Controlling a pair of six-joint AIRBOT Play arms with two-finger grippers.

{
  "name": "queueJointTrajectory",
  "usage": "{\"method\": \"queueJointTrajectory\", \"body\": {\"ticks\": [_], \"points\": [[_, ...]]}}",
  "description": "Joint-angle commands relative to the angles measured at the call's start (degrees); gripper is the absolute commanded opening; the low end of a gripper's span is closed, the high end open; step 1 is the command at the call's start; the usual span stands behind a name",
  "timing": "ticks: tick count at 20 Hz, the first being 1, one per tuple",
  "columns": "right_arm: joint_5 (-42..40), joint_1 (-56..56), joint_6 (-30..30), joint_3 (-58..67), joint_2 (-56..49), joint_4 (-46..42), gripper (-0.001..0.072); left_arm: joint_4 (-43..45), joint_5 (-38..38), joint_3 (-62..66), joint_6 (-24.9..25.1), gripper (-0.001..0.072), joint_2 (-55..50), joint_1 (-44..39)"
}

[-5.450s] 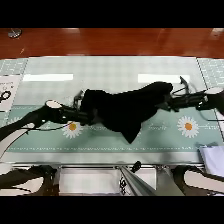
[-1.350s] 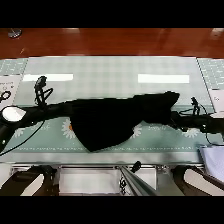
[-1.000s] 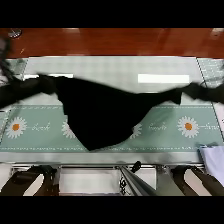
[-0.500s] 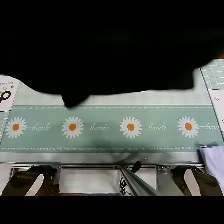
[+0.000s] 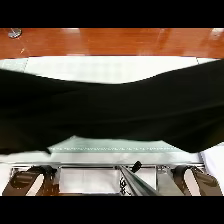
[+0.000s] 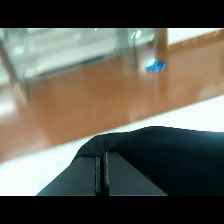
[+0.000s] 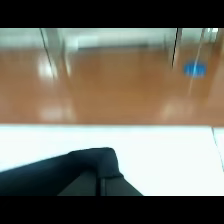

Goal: Fold the shirts.

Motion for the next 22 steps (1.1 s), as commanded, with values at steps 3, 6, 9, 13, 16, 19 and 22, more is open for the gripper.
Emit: {"method": "queueJointTrajectory", "body": {"ticks": [3,6,9,13,16,19,22], "points": [[14.16,0.04,-3.48,-0.72,-4.70,-6.78,0.0031,1.92,-12.52,-0.98,-3.19,0.0023,-4.42,1.70],[11.04,0.09,-4.39,-7.15,-11.58,-9.42,0.0031,1.90,-9.99,-9.75,-1.53,0.0023,-9.51,1.70],[6.75,0.09,-4.61,-14.47,-21.59,-2.34,0.0031,0.55,-0.22,-20.31,-1.55,0.0024,-16.39,1.68],[-13.35,0.11,-5.01,-14.91,-34.86,-0.35,0.0031,-0.59,13.07,-23.12,1.03,0.0024,-29.14,1.68],[-28.74,0.11,-5.01,-14.91,-43.30,7.50,0.0031,-4.81,26.80,-23.12,1.03,0.0024,-39.45,1.68],[-35.08,0.96,-5.03,-14.91,-50.73,11.26,0.0031,-8.83,31.30,-23.12,1.01,0.0025,-49.05,1.64],[-34.58,4.00,-5.07,-14.91,-57.05,5.75,0.0032,-12.20,29.62,-23.12,0.98,0.0025,-56.54,1.36]]}}
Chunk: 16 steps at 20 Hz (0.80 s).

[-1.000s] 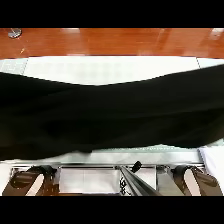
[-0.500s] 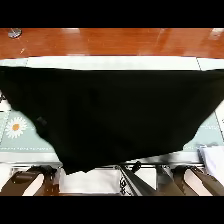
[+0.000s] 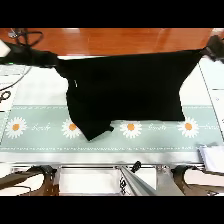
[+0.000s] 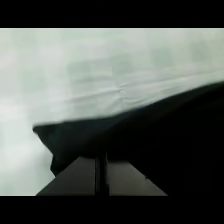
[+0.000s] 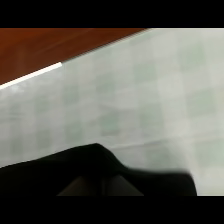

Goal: Fold the shirts.

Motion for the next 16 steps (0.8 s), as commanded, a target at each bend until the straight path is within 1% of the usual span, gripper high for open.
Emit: {"method": "queueJointTrajectory", "body": {"ticks": [1,3,6,7,8,9,10,11,12,13,14,15,16], "points": [[-3.80,3.32,-0.07,-0.04,-7.93,-4.31,0.0032,-4.94,1.68,-0.13,0.13,0.0025,-9.44,-0.33],[-3.96,5.84,-0.07,-0.04,-10.16,-8.83,0.0032,-4.94,1.25,-0.13,0.11,0.0026,-12.26,-0.63],[-4.96,8.17,-0.07,-0.04,-11.02,-12.87,0.0036,-5.09,1.29,-0.11,-0.52,0.0026,-13.09,-0.70],[-5.25,8.35,-0.07,-0.02,-10.97,-13.09,0.0099,-5.68,0.76,0.15,-0.50,0.0028,-13.05,-0.68],[-4.74,8.22,-0.07,0.42,-10.80,-13.11,0.0232,-5.73,-0.46,0.79,-0.46,0.0038,-13.05,-0.59],[-3.23,7.87,-0.07,1.27,-10.45,-13.11,0.0350,-5.31,-2.47,1.90,-0.44,0.0138,-13.03,-0.44],[-0.66,7.23,-0.66,2.54,-9.90,-13.14,0.0410,-5.31,-5.33,3.23,-0.24,0.0285,-13.03,-0.17],[2.47,6.47,-1.70,3.93,-9.29,-13.46,0.0424,-5.07,-9.25,4.83,-0.22,0.0463,-13.03,0.52],[6.23,5.64,-3.63,5.11,-8.37,-14.73,0.0424,-4.48,-14.10,6.25,-0.26,0.0539,-13.03,1.55],[9.79,4.87,-5.09,5.35,-7.17,-17.64,0.0424,-3.37,-18.99,6.88,-0.35,0.0539,-12.92,2.73],[14.38,4.02,-5.49,5.35,-6.16,-22.67,0.0424,-3.43,-23.04,6.51,-1.97,0.0539,-12.68,4.31],[18.82,2.86,-5.46,5.29,-5.79,-26.03,0.0458,-4.44,-26.05,5.27,-3.78,0.0539,-12.33,6.38],[22.60,0.52,-5.05,5.05,-5.79,-24.68,0.0480,-6.75,-27.74,2.97,-3.91,0.0538,-11.58,8.59]]}}
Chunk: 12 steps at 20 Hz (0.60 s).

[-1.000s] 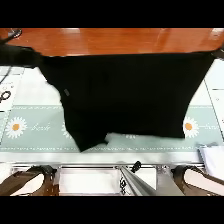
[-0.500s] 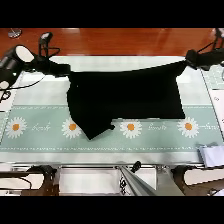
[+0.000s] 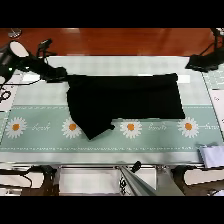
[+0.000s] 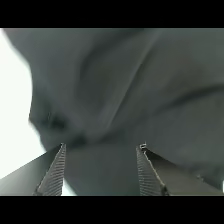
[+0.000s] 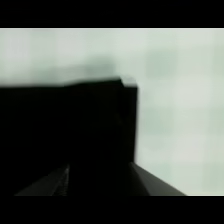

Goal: Fold the shirts.

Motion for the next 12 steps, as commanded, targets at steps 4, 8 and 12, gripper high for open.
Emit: {"method": "queueJointTrajectory", "body": {"ticks": [4,8,12], "points": [[18.16,-13.16,-2.93,-3.93,1.25,12.02,0.0497,-16.04,-10.47,-17.75,5.46,0.0538,6.64,10.45],[20.22,-15.28,-3.54,-7.61,1.25,13.55,0.0497,-17.79,-5.55,-33.33,8.44,0.0562,8.48,11.13],[19.41,-15.04,-3.65,-8.13,1.25,14.60,0.0496,-19.04,2.80,-39.85,8.92,0.0618,8.46,11.13]]}}
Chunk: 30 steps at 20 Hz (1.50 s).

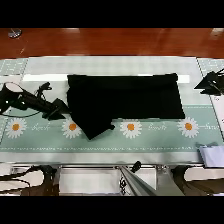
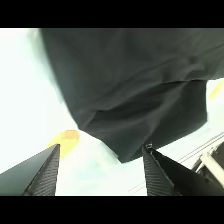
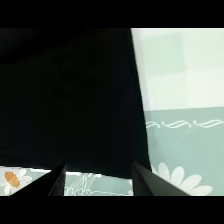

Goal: Fold the shirts.

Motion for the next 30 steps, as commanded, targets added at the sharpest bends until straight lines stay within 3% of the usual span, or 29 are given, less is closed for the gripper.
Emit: {"method": "queueJointTrajectory", "body": {"ticks": [1,8,9,10,13,16,19,22,23,24,30], "points": [[0.50,-0.55,-0.35,-0.79,0.04,1.75,0.0496,-3.41,6.40,-5.75,2.23,0.0618,0.39,0.20],[-0.20,-0.52,0.13,-0.79,0.04,1.77,0.0496,-11.04,14.01,-5.77,2.36,0.0589,-5.22,-8.90],[0.09,-0.55,0.13,-0.79,0.04,1.73,0.0496,-12.20,14.73,-5.77,2.36,0.0370,-6.64,-10.19],[0.57,-0.57,0.07,-0.79,0.04,1.29,0.0496,-13.27,15.23,-5.77,2.40,0.0045,-7.63,-10.97],[2.29,-1.01,0.04,-2.38,0.04,-5.09,0.0497,-13.86,15.08,-5.77,3.96,0.0025,-7.04,-10.16],[0.70,-2.49,-0.81,-10.62,0.04,0.52,0.0498,-13.84,14.08,-5.77,5.01,0.0025,-4.31,-8.28],[-4.59,-2.32,-2.51,-17.73,0.04,0.83,0.0499,-13.81,13.51,-5.77,5.60,0.0025,-0.46,-7.19],[-7.58,-2.32,-1.44,-20.09,0.04,-6.95,0.0503,-13.84,13.53,-5.77,5.57,0.0025,2.54,-6.38],[-7.76,-2.36,-1.16,-20.13,0.04,-9.07,0.0564,-13.81,13.55,-5.77,5.60,0.0025,3.10,-6.29],[-7.87,-2.36,-1.18,-20.15,0.02,-9.27,0.0579,-13.86,13.53,-5.77,5.57,0.0025,3.34,-6.32],[-13.51,-2.19,-0.74,-26.49,-0.09,-1.44,0.0578,-13.86,13.53,-5.77,5.57,0.0025,3.32,-6.32]]}}
